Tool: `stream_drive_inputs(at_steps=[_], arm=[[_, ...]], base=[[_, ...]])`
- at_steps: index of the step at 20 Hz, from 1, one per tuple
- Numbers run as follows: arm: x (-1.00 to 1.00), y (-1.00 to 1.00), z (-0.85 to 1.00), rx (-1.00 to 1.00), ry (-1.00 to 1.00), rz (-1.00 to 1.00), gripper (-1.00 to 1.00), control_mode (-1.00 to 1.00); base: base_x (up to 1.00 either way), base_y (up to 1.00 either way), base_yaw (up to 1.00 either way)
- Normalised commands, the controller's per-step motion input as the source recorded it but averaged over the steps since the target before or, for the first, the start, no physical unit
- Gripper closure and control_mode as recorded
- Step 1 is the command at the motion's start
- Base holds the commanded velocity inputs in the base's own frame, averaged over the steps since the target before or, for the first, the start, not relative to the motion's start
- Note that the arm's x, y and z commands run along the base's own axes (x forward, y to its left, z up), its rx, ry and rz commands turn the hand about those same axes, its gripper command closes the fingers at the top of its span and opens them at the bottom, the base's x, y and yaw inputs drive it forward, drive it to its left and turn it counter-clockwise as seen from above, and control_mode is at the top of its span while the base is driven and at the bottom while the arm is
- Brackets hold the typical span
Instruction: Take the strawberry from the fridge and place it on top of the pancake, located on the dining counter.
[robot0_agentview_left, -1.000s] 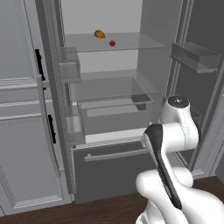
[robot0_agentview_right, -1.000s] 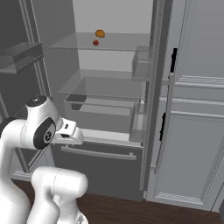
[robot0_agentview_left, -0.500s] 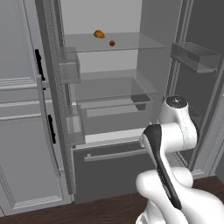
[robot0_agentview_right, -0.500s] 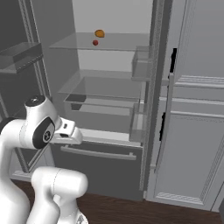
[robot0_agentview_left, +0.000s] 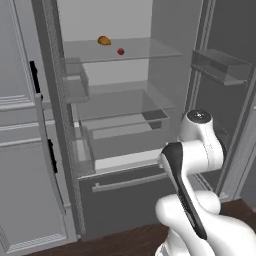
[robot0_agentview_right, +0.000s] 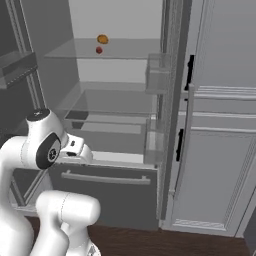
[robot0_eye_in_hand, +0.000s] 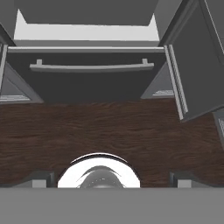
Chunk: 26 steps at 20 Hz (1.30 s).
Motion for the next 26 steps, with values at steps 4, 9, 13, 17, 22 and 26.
stream_drive_inputs(at_steps=[4, 9, 13, 17, 22, 26], arm=[[0.00, 0.00, 0.00, 0.00, 0.00, 0.00, -1.00, 1.00], [0.00, 0.00, 0.00, 0.00, 0.00, 0.00, -1.00, 1.00], [0.00, 0.00, 0.00, 0.00, 0.00, 0.00, -1.00, 1.00], [0.00, 0.00, 0.00, 0.00, 0.00, 0.00, -1.00, 1.00], [0.00, 0.00, 0.00, 0.00, 0.00, 0.00, -1.00, 1.00], [0.00, 0.00, 0.00, 0.00, 0.00, 0.00, -1.00, 1.00]], base=[[0.59, 0.14, -0.03], [0.65, 0.18, 0.04], [0.58, 0.08, 0.05], [0.63, 0.09, 0.07], [0.58, 0.11, 0.06], [0.47, 0.05, 0.05]])
